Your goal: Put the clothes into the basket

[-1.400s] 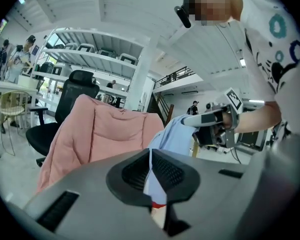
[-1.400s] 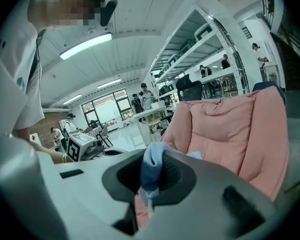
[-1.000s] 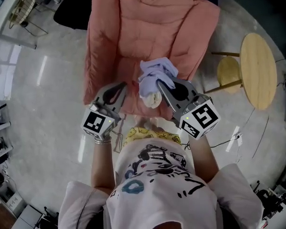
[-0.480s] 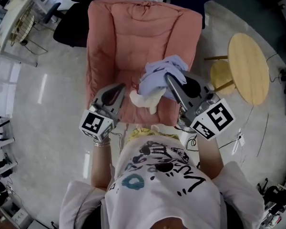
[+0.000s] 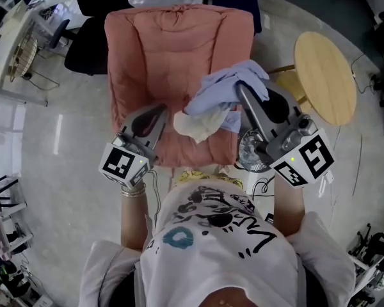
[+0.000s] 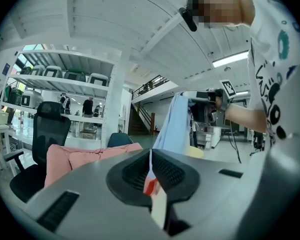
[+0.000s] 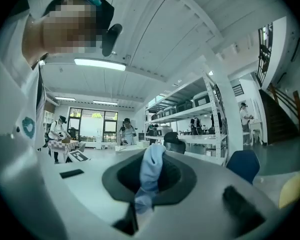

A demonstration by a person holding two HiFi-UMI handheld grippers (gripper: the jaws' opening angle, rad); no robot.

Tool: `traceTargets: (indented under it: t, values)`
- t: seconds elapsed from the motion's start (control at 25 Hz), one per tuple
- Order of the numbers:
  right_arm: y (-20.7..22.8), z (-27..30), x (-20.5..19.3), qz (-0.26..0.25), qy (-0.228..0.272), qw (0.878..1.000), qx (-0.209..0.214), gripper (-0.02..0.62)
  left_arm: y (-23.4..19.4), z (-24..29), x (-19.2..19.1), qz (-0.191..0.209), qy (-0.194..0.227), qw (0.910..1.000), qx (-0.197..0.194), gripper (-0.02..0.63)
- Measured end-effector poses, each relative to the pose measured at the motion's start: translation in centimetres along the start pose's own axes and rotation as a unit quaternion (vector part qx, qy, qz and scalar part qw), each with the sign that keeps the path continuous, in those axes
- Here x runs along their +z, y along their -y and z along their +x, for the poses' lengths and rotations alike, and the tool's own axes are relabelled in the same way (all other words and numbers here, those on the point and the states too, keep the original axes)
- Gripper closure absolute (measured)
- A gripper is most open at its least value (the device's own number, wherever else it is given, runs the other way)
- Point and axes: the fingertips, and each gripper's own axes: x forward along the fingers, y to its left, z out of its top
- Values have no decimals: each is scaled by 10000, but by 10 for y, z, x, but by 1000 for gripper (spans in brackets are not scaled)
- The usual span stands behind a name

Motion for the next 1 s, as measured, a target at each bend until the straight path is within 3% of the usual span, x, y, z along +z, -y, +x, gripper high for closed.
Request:
traceTargets:
  t: [0.56, 1.0]
  values:
    - [47, -110, 50, -284, 447, 9982, -288, 557, 89, 55, 38, 315, 58, 9993, -169, 583]
    - [86, -214, 42, -313, 519, 9962, -619, 557, 185, 107, 43, 535, 32, 9971, -540, 583]
